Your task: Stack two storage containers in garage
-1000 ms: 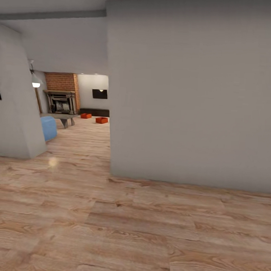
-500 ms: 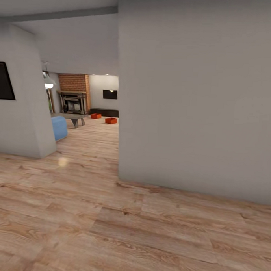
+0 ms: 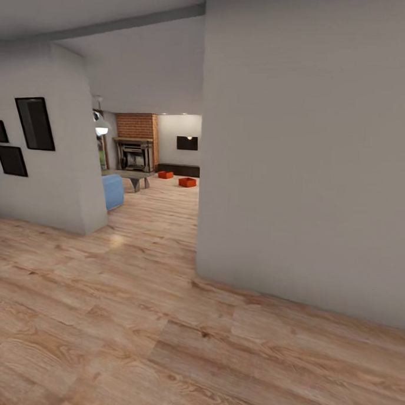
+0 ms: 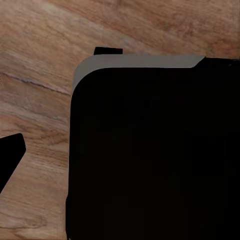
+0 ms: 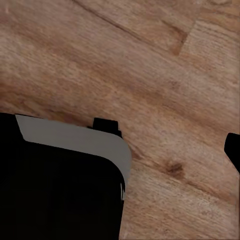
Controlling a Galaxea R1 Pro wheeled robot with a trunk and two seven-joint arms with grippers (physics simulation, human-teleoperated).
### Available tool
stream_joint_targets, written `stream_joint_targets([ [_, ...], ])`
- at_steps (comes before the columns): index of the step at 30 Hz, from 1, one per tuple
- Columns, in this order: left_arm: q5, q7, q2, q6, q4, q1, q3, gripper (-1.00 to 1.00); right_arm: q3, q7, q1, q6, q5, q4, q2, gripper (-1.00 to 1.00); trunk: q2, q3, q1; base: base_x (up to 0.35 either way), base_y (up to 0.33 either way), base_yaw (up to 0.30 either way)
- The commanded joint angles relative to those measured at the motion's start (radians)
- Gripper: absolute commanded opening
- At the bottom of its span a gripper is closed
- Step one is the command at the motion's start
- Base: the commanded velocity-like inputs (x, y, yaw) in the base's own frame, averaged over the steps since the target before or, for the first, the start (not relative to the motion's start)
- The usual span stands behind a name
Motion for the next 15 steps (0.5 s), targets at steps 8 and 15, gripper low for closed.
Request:
stream_joint_targets([
  [8,0.006,0.0,0.0,-0.003,0.0,0.0,0.001,1.0,0.001,0.0,-0.001,-0.005,-0.01,0.003,0.0,1.0,0.0,-0.001,0.001,0.323,0.0,0.269],
  [15,0.006,0.001,0.0,-0.002,0.0,0.0,0.001,1.0,-0.007,-0.001,-0.001,-0.007,-0.014,0.003,0.001,1.0,0.0,-0.001,0.001,0.323,0.0,0.269],
])
